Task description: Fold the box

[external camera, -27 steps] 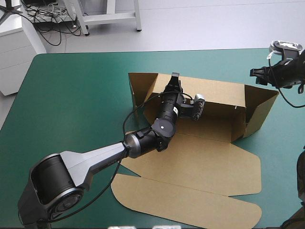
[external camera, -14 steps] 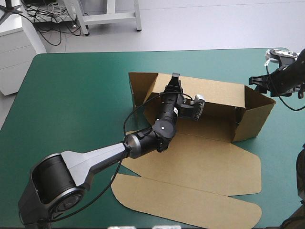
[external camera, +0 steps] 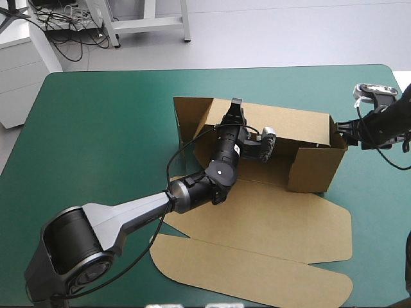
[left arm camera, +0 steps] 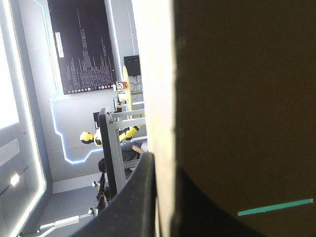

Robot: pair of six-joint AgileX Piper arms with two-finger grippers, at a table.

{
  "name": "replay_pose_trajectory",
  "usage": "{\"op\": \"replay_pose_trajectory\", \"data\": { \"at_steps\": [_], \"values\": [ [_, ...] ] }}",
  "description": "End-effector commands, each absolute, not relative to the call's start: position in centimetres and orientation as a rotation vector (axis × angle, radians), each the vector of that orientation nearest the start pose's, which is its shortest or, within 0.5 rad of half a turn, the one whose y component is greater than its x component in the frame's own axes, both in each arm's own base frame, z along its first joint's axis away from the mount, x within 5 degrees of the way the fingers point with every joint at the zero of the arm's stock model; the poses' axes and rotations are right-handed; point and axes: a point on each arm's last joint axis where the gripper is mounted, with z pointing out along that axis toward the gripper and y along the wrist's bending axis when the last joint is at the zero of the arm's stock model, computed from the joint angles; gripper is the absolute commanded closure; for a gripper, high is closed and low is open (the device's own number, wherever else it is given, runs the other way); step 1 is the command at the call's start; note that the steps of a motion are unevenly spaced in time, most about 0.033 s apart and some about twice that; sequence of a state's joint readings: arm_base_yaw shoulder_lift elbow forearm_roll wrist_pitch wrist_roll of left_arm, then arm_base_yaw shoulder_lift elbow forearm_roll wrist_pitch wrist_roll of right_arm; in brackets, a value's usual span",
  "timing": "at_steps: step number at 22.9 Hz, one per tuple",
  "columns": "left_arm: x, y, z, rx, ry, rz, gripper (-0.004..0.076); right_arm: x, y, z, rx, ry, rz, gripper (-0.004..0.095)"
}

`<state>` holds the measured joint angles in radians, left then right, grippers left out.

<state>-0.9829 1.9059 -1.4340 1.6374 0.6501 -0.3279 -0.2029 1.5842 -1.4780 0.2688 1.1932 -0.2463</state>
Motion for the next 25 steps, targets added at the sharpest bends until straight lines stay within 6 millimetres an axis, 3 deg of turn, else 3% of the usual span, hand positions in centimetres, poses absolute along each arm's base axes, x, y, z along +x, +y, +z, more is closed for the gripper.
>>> {"op": "replay_pose_trajectory", "data": {
  "at_steps": [1, 6, 12, 19, 25],
  "values": [
    [28.3, -33.2, 29.5, 1.479, 1.194, 0.809, 0.0734, 30.1, -3.7, 36.2, -0.005, 2.562, 0.263, 0.04],
    [28.3, -33.2, 29.5, 1.48, 1.193, 0.807, 0.0734, 28.1, -2.7, 35.8, -0.079, 2.467, 0.292, 0.04],
    [28.3, -33.2, 29.5, 1.479, 1.194, 0.809, 0.0734, 25.3, -2.0, 33.5, -0.14, 2.467, 0.29, 0.04],
    [28.3, -33.2, 29.5, 1.48, 1.192, 0.805, 0.0734, 25.1, -0.9, 31.9, -0.308, 2.395, 0.394, 0.04],
    [28.3, -33.2, 29.5, 1.48, 1.192, 0.805, 0.0734, 26.0, -1.0, 31.7, -0.217, 2.259, 0.394, 0.04]
  ]
}}
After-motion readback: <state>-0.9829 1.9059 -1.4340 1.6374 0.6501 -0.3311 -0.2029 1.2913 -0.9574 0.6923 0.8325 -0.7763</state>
